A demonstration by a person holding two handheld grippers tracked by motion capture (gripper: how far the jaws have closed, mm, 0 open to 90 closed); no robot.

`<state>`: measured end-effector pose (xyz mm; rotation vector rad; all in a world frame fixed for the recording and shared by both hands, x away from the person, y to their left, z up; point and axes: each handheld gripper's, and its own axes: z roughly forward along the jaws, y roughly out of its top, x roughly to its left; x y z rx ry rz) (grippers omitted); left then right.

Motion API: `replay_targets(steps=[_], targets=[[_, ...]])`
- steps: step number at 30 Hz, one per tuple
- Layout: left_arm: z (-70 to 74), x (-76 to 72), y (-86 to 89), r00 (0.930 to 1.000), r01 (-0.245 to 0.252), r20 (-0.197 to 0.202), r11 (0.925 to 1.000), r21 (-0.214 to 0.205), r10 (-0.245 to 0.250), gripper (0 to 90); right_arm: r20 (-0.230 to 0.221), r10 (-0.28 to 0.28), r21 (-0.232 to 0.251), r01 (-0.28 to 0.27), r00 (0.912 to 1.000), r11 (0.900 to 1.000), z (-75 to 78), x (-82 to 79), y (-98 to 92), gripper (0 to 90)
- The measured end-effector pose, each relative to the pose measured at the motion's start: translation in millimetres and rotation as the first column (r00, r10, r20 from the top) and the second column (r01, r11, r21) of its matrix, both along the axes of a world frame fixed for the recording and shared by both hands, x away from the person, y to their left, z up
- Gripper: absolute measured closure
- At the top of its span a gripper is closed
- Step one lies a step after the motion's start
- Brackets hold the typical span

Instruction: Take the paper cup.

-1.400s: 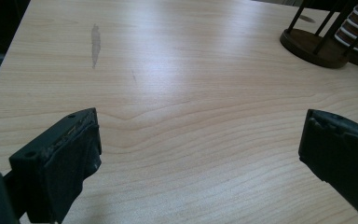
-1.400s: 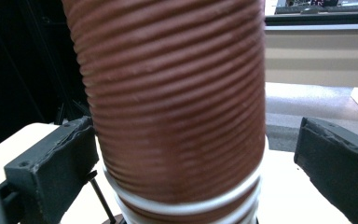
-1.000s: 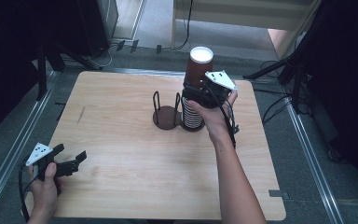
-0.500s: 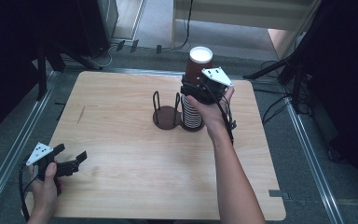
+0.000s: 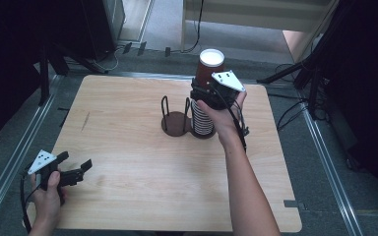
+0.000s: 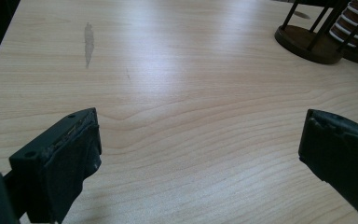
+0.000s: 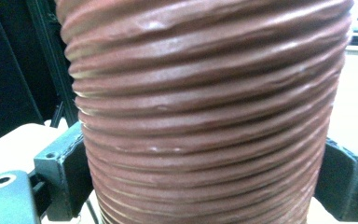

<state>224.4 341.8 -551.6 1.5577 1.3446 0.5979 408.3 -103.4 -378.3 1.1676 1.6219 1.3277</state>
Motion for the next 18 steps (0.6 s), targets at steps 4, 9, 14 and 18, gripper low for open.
replay_targets(steps=[4, 9, 14, 18], targets=[[0.0, 0.0, 0.1, 1.0000, 0.001, -0.001, 1.0000, 0.001, -0.001, 0.0, 0.007, -0.001, 0.007, 0.001, 1.0000, 1.0000, 2.7, -0.2, -0.3, 9.2], [0.0, 0.1, 0.0, 1.0000, 0.001, 0.001, 1.0000, 0.000, -0.001, 0.0, 0.024, 0.005, 0.028, -0.005, 0.9997, 0.9996, 10.2, -1.3, 0.3, 9.3], [0.0, 0.0, 0.1, 1.0000, 0.001, 0.000, 1.0000, 0.000, -0.001, 0.0, 0.031, 0.007, 0.035, -0.009, 0.9995, 0.9994, 17.1, -1.3, 0.9, 9.6], [0.0, 0.0, 0.2, 1.0000, 0.002, 0.000, 1.0000, -0.001, -0.002, 0.0, 0.046, 0.004, 0.040, -0.006, 0.9989, 0.9992, 21.5, -1.2, 1.8, 9.7]])
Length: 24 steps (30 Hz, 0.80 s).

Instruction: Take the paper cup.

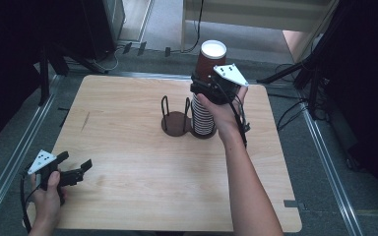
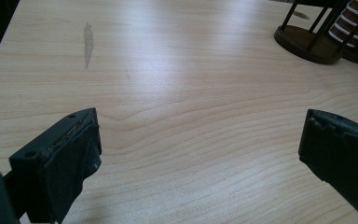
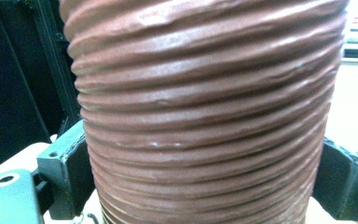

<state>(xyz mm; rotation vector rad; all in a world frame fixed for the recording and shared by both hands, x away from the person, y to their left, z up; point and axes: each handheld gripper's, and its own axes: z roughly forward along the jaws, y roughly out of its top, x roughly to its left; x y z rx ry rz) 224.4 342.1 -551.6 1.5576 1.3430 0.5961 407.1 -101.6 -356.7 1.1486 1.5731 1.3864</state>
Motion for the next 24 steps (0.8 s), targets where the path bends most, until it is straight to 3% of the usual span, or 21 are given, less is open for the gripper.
replay_targets(steps=[24], targets=[[0.0, 0.0, 0.0, 1.0000, 0.003, 0.001, 1.0000, -0.001, -0.003, 0.0, 0.044, -0.014, 0.012, 0.013, 0.9989, 0.9998, 30.9, -1.0, 5.2, 9.9]])
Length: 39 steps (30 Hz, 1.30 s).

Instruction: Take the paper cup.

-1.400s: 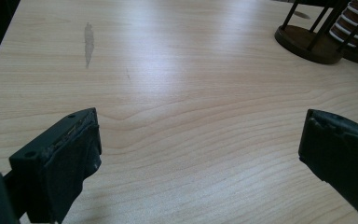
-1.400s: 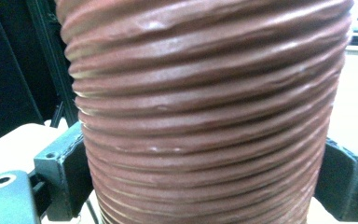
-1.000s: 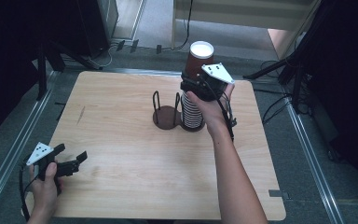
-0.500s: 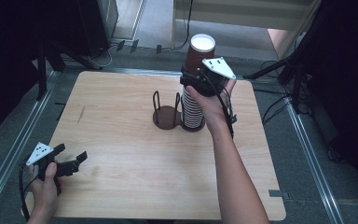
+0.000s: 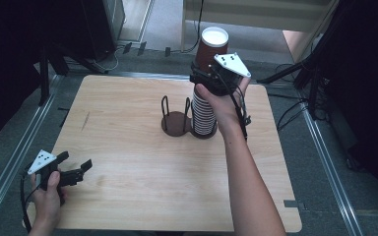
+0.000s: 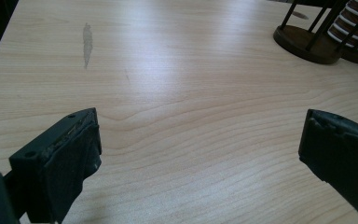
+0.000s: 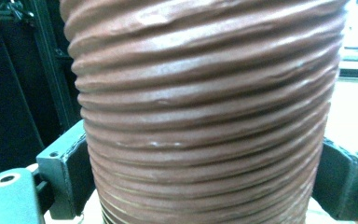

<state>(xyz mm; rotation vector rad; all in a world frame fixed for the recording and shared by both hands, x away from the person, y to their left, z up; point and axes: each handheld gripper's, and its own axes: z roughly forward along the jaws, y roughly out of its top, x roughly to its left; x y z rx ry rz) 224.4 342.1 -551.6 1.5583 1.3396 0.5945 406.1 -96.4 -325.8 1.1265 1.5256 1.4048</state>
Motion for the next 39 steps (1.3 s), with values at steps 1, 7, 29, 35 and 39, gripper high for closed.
replay_targets(steps=[1, 7, 29, 35, 39], targets=[[0.0, 0.0, 0.0, 1.0000, 0.000, 0.000, 1.0000, 0.000, 0.000, 0.0, 0.001, -0.001, 0.002, 0.001, 1.0000, 1.0000, 0.8, -0.1, 0.1, 9.9], [0.0, 0.1, -0.3, 1.0000, 0.000, 0.001, 1.0000, 0.003, 0.000, 0.0, 0.013, 0.003, 0.011, -0.003, 0.9999, 0.9999, 7.4, -1.4, -0.3, 9.9], [-0.1, 0.2, -0.5, 1.0000, -0.002, 0.003, 1.0000, 0.003, 0.002, 0.0, 0.052, -0.009, 0.035, 0.007, 0.9986, 0.9994, 26.3, -12.3, -14.8, 10.0], [0.0, 0.2, -0.6, 1.0000, -0.002, 0.002, 1.0000, 0.005, 0.002, 0.0, 0.059, -0.015, 0.054, 0.012, 0.9982, 0.9985, 29.0, -21.0, -25.7, 9.9], [0.0, 0.2, -0.5, 1.0000, -0.002, 0.002, 1.0000, 0.006, 0.002, 0.0, 0.059, -0.028, 0.069, 0.024, 0.9978, 0.9973, 27.2, -27.4, -37.1, 10.0]])
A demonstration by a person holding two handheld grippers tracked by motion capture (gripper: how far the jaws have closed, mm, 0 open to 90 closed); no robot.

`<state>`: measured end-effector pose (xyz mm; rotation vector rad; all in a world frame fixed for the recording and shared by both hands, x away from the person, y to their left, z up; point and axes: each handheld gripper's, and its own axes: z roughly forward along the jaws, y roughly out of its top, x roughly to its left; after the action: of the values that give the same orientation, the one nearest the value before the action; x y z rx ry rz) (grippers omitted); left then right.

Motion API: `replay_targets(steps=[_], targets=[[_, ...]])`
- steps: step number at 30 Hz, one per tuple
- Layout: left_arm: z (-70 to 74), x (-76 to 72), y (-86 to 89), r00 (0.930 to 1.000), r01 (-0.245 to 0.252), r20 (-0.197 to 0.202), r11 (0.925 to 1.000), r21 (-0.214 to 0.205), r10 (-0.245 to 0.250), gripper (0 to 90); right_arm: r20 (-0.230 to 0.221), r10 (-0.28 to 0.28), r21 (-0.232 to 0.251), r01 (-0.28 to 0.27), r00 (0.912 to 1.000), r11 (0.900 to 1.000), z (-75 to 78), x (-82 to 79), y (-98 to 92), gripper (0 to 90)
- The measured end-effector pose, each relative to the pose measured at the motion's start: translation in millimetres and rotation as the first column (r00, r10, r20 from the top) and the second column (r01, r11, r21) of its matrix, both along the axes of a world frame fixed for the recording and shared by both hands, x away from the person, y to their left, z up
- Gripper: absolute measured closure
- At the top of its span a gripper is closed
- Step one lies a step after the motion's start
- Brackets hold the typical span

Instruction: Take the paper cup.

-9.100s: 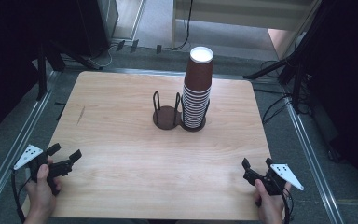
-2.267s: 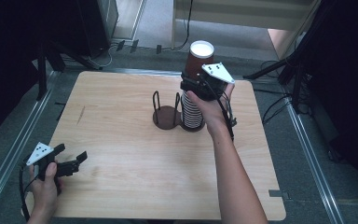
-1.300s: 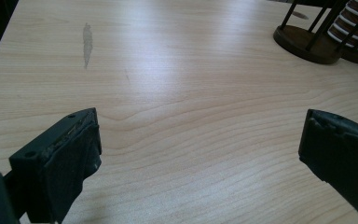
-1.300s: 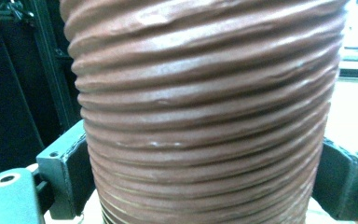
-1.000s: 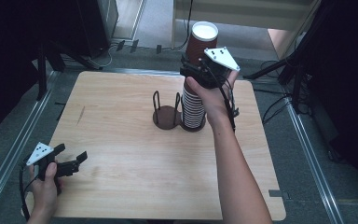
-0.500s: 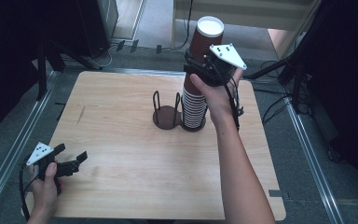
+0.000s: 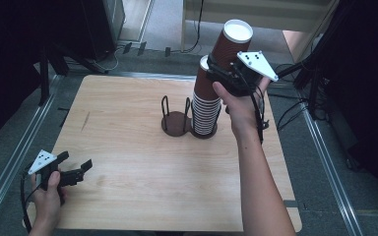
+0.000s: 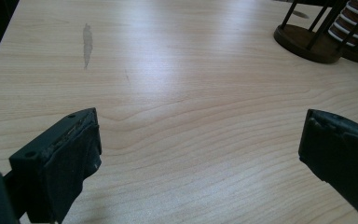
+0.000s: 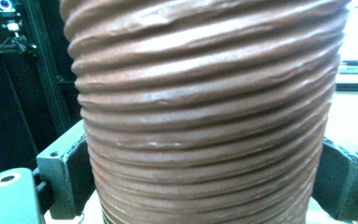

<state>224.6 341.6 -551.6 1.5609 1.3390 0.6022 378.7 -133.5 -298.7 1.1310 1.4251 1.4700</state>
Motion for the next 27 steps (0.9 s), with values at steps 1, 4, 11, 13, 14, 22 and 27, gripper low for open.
replay_targets(steps=[1, 4, 11, 13, 14, 22, 27], targets=[[-0.1, 0.0, 0.0, 1.0000, 0.000, 0.000, 1.0000, -0.001, 0.000, 0.0, 0.000, 0.000, 0.000, 0.000, 1.0000, 1.0000, 0.0, 0.0, 0.0, 10.0], [-0.1, 0.0, -0.1, 1.0000, -0.002, 0.001, 1.0000, -0.002, 0.002, 0.0, 0.011, -0.003, 0.015, 0.003, 0.9999, 0.9999, -1.2, -5.1, -10.0, 10.0], [0.0, 0.1, -0.4, 1.0000, -0.003, 0.001, 1.0000, 0.000, 0.003, 0.0, 0.006, -0.022, 0.021, 0.021, 0.9997, 0.9995, -5.2, -12.2, -25.0, 10.0], [0.0, 0.0, -0.2, 1.0000, -0.003, 0.000, 1.0000, 0.001, 0.003, 0.0, 0.004, -0.028, 0.024, 0.028, 0.9996, 0.9993, -8.8, -16.4, -31.3, 10.0], [0.0, 0.0, -0.2, 1.0000, -0.003, 0.000, 1.0000, 0.001, 0.003, 0.0, 0.004, -0.028, 0.024, 0.028, 0.9996, 0.9993, -8.8, -16.4, -31.3, 10.0], [0.1, -0.2, -0.6, 1.0000, -0.002, 0.004, 1.0000, 0.002, 0.002, 0.0, -0.012, -0.047, 0.031, 0.047, 0.9988, 0.9984, -21.7, -26.1, -45.6, 10.0], [0.0, -0.2, -0.4, 1.0000, -0.004, 0.007, 1.0000, -0.003, 0.004, 0.0, -0.029, -0.053, 0.024, 0.054, 0.9982, 0.9983, -30.5, -32.6, -51.2, 10.0]])
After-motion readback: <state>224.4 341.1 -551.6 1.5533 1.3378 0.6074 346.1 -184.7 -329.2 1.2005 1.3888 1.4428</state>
